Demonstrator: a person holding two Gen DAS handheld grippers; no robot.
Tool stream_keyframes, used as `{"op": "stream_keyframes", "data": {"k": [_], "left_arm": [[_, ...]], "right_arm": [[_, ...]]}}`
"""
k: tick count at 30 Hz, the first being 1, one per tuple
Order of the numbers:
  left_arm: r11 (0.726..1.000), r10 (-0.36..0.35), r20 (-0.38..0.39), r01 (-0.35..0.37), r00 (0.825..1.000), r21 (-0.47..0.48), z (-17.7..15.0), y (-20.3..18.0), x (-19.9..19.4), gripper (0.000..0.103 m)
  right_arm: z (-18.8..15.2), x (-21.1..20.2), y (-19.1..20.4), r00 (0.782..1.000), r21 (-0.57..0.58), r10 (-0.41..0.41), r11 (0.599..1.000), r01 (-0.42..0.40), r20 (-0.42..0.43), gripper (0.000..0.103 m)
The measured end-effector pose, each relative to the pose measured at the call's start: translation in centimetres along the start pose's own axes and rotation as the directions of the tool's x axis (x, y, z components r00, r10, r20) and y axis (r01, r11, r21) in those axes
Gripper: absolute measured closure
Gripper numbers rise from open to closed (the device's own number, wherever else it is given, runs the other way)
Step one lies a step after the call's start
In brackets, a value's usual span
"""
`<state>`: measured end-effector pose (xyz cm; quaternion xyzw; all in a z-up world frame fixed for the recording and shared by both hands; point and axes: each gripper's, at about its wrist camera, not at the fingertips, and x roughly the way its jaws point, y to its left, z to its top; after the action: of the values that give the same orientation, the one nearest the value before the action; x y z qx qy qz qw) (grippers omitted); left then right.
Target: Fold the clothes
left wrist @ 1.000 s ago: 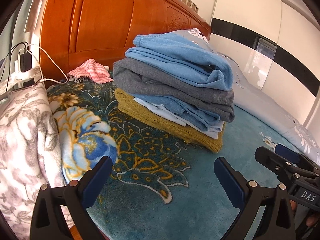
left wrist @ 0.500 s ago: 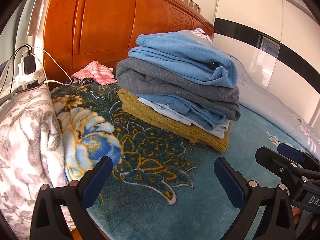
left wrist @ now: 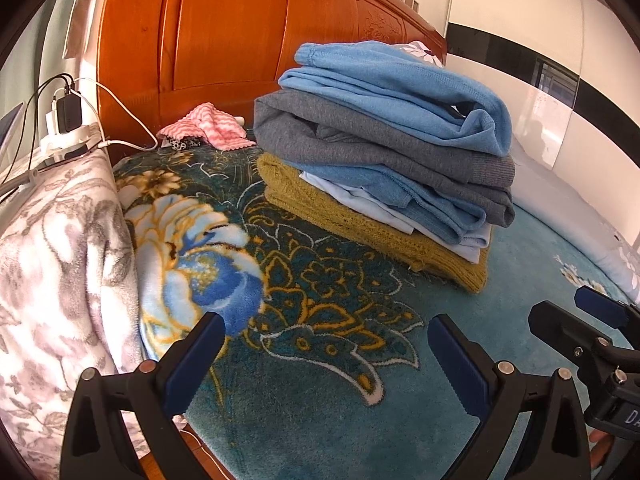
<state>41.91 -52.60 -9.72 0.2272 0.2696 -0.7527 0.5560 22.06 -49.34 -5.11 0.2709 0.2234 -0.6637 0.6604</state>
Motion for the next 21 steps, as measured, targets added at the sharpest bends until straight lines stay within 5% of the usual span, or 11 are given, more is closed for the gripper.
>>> {"op": "stream_keyframes", "data": {"k": [21], "left_arm": [[1.000, 0.017, -0.036, -0.017, 0.999, 0.003, -0.7, 0.1, 1.1, 0.000]], "right_arm": [[-0.2, 0.9, 0.7, 0.999, -0.028, -0.017, 0.999, 0.016, -0.035, 0.010]]}}
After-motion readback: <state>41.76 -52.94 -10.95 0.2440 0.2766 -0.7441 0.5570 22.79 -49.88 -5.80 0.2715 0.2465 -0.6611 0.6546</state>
